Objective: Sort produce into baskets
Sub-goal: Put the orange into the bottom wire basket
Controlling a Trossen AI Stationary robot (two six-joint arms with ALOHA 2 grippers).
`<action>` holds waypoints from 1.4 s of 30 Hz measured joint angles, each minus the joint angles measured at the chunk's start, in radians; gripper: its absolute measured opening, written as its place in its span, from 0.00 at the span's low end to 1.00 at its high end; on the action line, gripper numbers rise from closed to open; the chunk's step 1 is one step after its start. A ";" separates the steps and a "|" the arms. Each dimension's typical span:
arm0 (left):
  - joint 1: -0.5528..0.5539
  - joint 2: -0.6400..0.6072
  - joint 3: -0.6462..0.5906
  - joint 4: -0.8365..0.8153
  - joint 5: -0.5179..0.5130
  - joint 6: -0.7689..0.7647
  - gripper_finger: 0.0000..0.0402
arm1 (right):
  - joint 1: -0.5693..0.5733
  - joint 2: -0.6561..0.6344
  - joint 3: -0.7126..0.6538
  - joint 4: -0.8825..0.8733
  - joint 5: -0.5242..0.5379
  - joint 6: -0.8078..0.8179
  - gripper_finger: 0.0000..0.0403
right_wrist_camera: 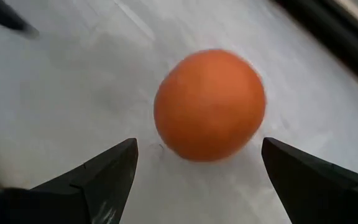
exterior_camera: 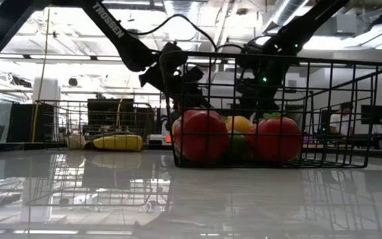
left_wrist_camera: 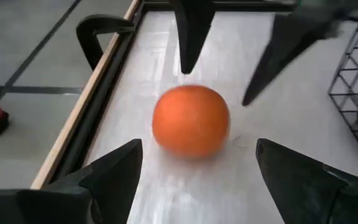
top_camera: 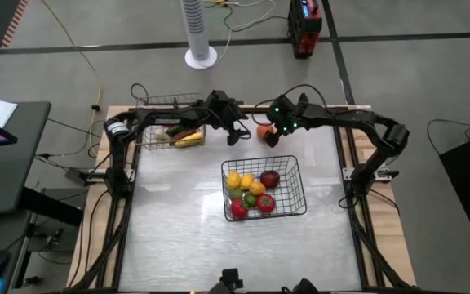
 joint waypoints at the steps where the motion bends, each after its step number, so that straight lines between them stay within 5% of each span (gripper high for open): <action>1: -0.007 0.008 0.000 0.012 -0.012 -0.002 0.76 | 0.007 -0.005 0.001 0.013 0.000 0.002 0.92; 11: -0.063 0.078 0.027 0.023 -0.084 -0.037 0.76 | 0.004 -0.094 0.008 -0.067 0.006 -0.007 0.92; 23: -0.073 0.077 0.027 -0.027 -0.135 -0.025 0.76 | -0.101 -0.041 0.002 -0.040 0.016 0.013 0.92; 29: -0.072 0.077 0.027 -0.010 -0.333 0.020 0.76 | -0.095 -0.046 0.002 -0.066 0.216 0.040 0.92; 35: -0.072 0.077 0.027 -0.011 -0.400 0.035 0.76 | -0.107 -0.041 0.002 -0.072 0.222 0.077 0.92; 42: -0.076 0.077 0.027 -0.017 -0.350 0.077 0.76 | -0.062 0.032 0.002 -0.087 0.129 0.050 0.92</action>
